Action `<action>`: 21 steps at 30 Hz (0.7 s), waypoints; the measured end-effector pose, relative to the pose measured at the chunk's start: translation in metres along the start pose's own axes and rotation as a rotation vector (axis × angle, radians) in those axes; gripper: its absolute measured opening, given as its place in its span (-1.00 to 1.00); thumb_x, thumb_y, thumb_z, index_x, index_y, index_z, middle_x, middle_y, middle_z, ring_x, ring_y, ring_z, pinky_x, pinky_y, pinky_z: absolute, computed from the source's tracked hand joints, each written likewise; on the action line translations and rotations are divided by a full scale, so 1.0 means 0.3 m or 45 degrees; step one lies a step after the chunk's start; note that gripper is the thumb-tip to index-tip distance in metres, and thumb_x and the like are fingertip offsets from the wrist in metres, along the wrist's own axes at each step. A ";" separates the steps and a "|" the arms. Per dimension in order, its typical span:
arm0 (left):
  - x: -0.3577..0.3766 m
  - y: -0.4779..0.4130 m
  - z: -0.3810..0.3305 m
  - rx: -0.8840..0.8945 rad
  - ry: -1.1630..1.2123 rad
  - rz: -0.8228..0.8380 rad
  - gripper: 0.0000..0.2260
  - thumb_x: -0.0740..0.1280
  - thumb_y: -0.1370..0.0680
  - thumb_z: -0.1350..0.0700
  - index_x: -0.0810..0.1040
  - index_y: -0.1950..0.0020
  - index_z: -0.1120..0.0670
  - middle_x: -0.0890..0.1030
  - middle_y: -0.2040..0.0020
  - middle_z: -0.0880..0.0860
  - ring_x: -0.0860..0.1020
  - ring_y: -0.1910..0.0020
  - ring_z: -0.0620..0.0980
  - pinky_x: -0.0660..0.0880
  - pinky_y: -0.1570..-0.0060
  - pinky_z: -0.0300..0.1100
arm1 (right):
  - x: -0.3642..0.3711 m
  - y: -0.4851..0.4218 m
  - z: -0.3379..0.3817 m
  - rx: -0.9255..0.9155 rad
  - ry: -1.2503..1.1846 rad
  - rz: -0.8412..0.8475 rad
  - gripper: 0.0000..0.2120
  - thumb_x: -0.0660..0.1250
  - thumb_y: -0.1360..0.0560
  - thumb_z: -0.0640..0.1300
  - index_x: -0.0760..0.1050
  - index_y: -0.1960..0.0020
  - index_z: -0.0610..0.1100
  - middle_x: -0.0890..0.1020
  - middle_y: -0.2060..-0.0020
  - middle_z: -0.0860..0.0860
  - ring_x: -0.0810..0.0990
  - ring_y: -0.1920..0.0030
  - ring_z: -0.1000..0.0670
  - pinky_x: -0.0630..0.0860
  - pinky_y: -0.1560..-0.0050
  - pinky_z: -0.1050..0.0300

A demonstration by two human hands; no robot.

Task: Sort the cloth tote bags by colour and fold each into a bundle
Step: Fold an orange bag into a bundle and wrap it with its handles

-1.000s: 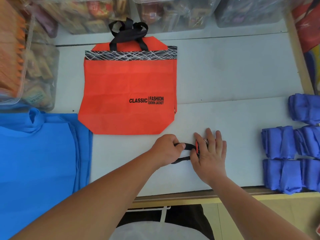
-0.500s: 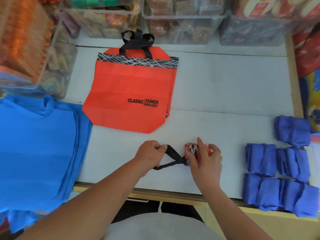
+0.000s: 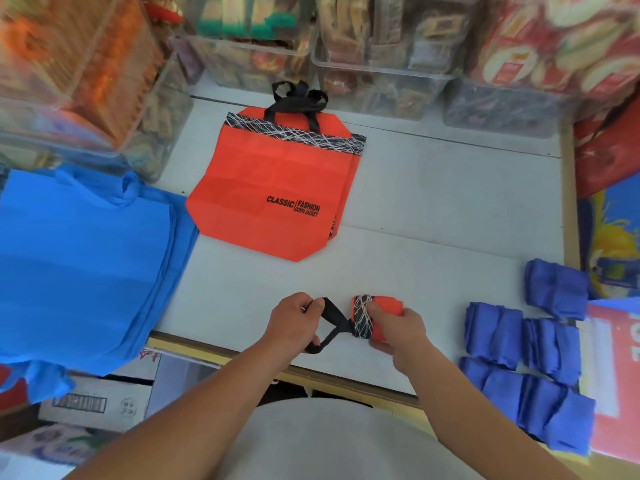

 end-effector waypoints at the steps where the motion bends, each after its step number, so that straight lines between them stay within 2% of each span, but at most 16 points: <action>1: -0.011 0.015 0.000 -0.014 0.008 -0.001 -0.68 0.27 -0.64 -0.07 0.52 -0.02 0.21 0.53 0.30 0.12 0.61 0.44 -0.01 0.66 0.28 -0.01 | -0.001 0.036 0.043 -0.133 0.087 0.031 -0.67 0.54 -0.47 -0.08 0.51 -0.16 -0.12 0.65 -0.06 -0.11 0.66 0.02 -0.09 0.69 0.03 -0.09; 3: -0.039 0.040 -0.008 -0.036 -0.003 -0.015 -0.66 0.26 -0.65 -0.07 0.52 -0.04 0.23 0.52 0.29 0.14 0.59 0.46 -0.02 0.63 0.35 -0.07 | -0.006 0.156 0.146 -0.456 0.324 0.112 -0.77 0.50 -0.50 -0.13 0.50 -0.08 -0.01 0.67 -0.01 0.02 0.64 0.05 0.05 0.64 0.02 0.09; 5: -0.060 0.060 -0.029 -0.053 -0.016 -0.007 -0.67 0.27 -0.65 -0.06 0.54 -0.04 0.23 0.50 0.27 0.12 0.55 0.47 -0.02 0.55 0.44 -0.16 | -0.014 0.315 0.240 -0.766 0.482 0.256 -0.76 0.48 -0.50 -0.22 0.48 -0.05 -0.01 0.67 0.12 0.20 0.60 0.14 0.19 0.50 0.15 0.35; 7: -0.062 0.086 -0.069 -0.044 -0.053 0.050 -0.70 0.28 -0.65 -0.06 0.57 0.01 0.17 0.49 0.27 0.08 0.51 0.44 -0.02 0.49 0.46 -0.22 | -0.029 0.461 0.294 -1.018 0.643 0.376 -0.74 0.50 -0.48 -0.27 0.48 -0.03 -0.04 0.64 0.15 0.18 0.59 0.15 0.11 0.44 0.16 0.36; 9: -0.044 0.119 -0.125 0.015 -0.091 0.121 -0.74 0.28 -0.66 -0.06 0.56 0.05 0.12 0.48 0.27 0.06 0.49 0.44 -0.02 0.45 0.49 -0.25 | -0.056 0.545 0.310 -1.137 0.744 0.395 -0.73 0.52 -0.46 -0.28 0.49 -0.03 -0.07 0.63 0.15 0.09 0.59 0.16 0.02 0.46 0.14 0.30; 12: -0.018 0.159 -0.203 0.153 -0.146 0.143 -0.73 0.28 -0.66 -0.06 0.55 0.04 0.13 0.49 0.28 0.07 0.48 0.51 -0.05 0.40 0.54 -0.29 | -0.112 0.537 0.298 -0.963 0.570 0.350 -0.74 0.50 -0.48 -0.29 0.48 -0.04 -0.07 0.70 0.13 0.10 0.66 0.13 0.12 0.48 0.14 0.40; 15: -0.038 0.175 -0.223 0.209 -0.121 0.068 -0.74 0.29 -0.65 -0.04 0.55 0.00 0.16 0.54 0.31 0.09 0.54 0.45 -0.02 0.51 0.43 -0.18 | -0.179 0.482 0.291 -0.883 0.466 0.074 -0.75 0.50 -0.50 -0.17 0.45 -0.03 0.00 0.65 0.14 0.06 0.59 0.22 0.18 0.45 0.28 0.42; 17: -0.070 0.172 -0.199 0.196 -0.051 -0.011 -0.75 0.32 -0.64 0.00 0.55 -0.01 0.19 0.56 0.27 0.10 0.57 0.35 0.03 0.56 0.38 -0.14 | -0.198 0.438 0.262 -0.816 0.433 -0.052 -0.77 0.49 -0.51 -0.11 0.45 -0.05 -0.02 0.60 0.10 0.06 0.58 0.18 0.15 0.44 0.31 0.35; 21: -0.063 0.176 -0.110 0.112 0.051 -0.026 -0.80 0.34 -0.63 0.04 0.54 0.02 0.18 0.56 0.21 0.12 0.60 0.32 0.05 0.57 0.41 -0.16 | -0.174 0.301 0.143 -0.715 0.445 -0.125 -0.68 0.50 -0.50 -0.05 0.43 -0.14 -0.05 0.60 0.03 0.03 0.60 0.06 0.05 0.46 0.19 0.18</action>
Point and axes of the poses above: each hand's wrist, its own y-axis away from the middle knuckle, its own x-axis out of the palm, z = x × y, the point moved 9 cm from there along -y, towards the middle knuckle
